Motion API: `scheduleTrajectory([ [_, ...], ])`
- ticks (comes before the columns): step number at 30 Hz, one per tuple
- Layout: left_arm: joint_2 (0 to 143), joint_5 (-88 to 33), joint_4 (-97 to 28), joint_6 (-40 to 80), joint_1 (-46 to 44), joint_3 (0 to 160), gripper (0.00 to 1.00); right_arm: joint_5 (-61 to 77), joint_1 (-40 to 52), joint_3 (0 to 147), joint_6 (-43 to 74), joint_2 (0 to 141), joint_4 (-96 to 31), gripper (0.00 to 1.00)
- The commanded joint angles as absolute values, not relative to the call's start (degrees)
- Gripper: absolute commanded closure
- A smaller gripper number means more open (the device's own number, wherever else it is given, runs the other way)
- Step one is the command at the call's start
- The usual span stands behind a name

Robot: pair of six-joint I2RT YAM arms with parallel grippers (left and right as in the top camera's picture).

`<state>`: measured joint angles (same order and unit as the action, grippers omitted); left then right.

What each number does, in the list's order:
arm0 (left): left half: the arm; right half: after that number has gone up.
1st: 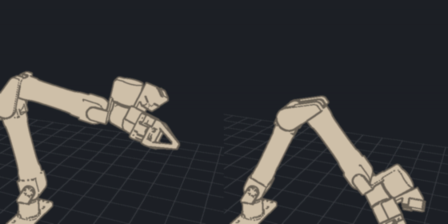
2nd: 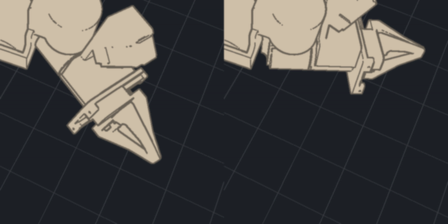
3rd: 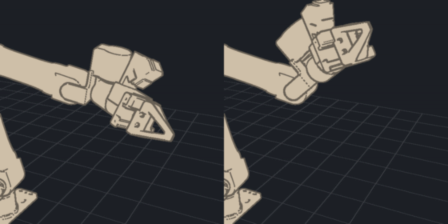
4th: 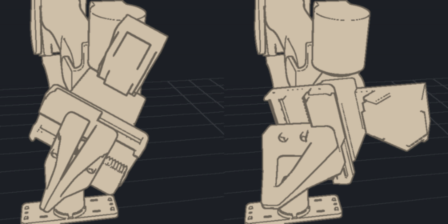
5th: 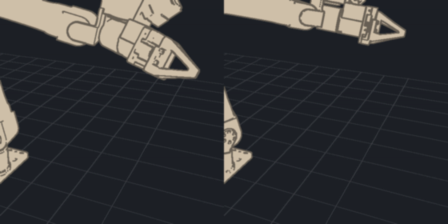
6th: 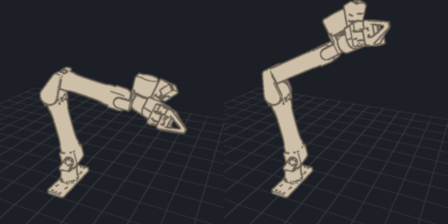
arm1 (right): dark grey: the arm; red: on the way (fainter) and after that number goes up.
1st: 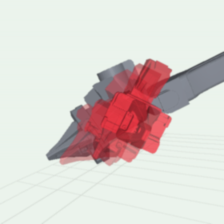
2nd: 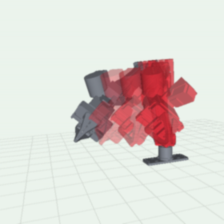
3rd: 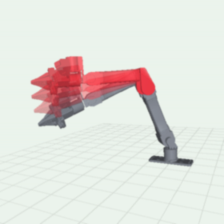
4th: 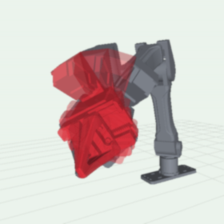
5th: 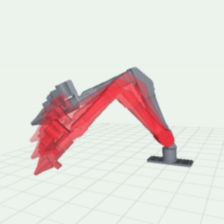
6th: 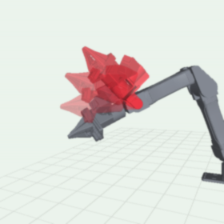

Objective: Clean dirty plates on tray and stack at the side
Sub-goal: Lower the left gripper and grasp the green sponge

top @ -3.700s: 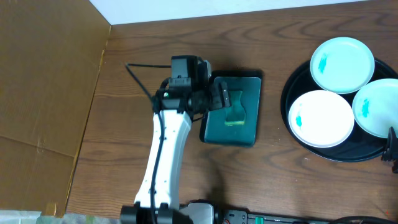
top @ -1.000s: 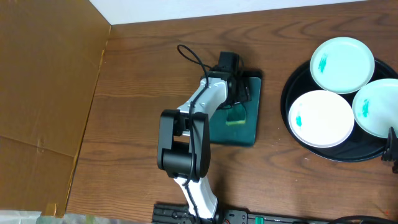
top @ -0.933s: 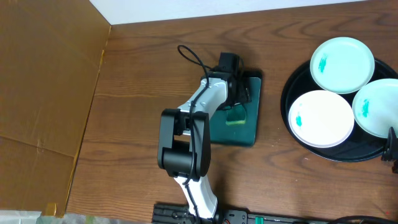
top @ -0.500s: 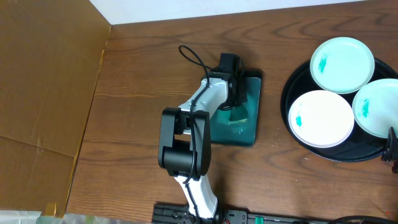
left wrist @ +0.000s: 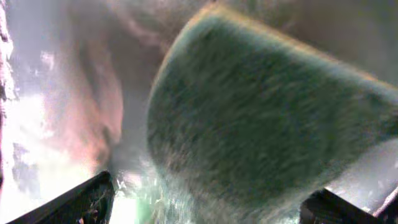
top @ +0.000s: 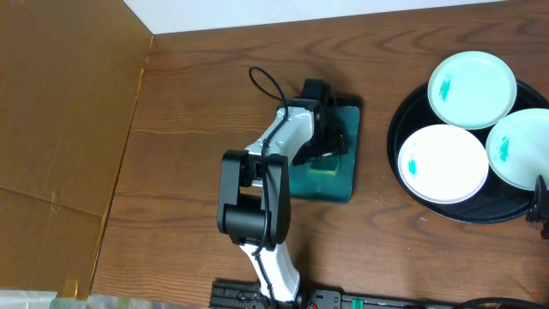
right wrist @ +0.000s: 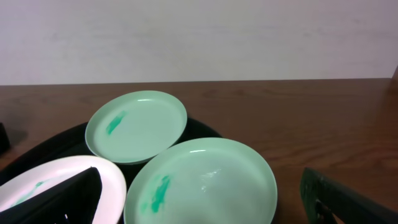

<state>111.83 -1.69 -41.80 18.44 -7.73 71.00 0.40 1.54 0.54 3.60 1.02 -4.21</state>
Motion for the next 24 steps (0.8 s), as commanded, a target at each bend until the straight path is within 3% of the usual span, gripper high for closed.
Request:
scheduleTrajectory([
  [1, 112.27, -2.28, -44.34, 18.55, -7.79, 70.41, 0.11, 0.27, 1.17, 0.30, 2.92, 0.86, -4.25, 0.01],
  [4, 112.27, -6.13, -44.69, 18.55, -7.79, 70.43, 0.14, 0.27, 1.17, 0.30, 2.92, 0.86, -4.27, 0.01],
  [8, 112.27, -6.90, -44.69, 18.55, -7.79, 70.43, 0.33, 0.27, 1.17, 0.30, 2.92, 0.86, -4.25, 0.01],
  [12, 112.27, -6.92, -44.86, 18.52, -7.79, 70.43, 0.58, 0.27, 1.17, 0.30, 2.92, 0.86, -4.27, 0.01],
  [15, 112.27, -6.90, -44.77, 18.55, -7.79, 70.43, 0.87, 0.27, 1.17, 0.30, 2.92, 0.86, -4.25, 0.01],
  [17, 112.27, -6.87, -44.75, 18.55, -7.79, 70.43, 0.92, 0.27, 1.17, 0.30, 2.92, 0.86, -4.25, 0.01],
  [19, 112.27, -6.85, -44.56, 18.52, -7.79, 70.43, 0.88, 0.27, 1.17, 0.30, 2.92, 0.86, -4.25, 0.01],
  [20, 112.27, -6.85, -44.45, 18.52, -7.79, 70.43, 0.68, 0.27, 1.17, 0.30, 2.92, 0.86, -4.27, 0.01],
  [21, 112.27, -6.85, -44.23, 18.52, -7.79, 70.43, 0.37, 0.27, 1.17, 0.32, 2.92, 0.86, -4.27, 0.01],
  [22, 112.27, -6.83, -43.88, 18.52, -7.79, 70.43, 0.25, 0.27, 1.17, 0.30, 2.92, 0.86, -4.25, 0.01],
  [24, 112.27, -6.83, -43.05, 18.50, -7.79, 70.43, 0.18, 0.27, 1.17, 0.30, 2.92, 0.86, -4.25, 0.01],
])
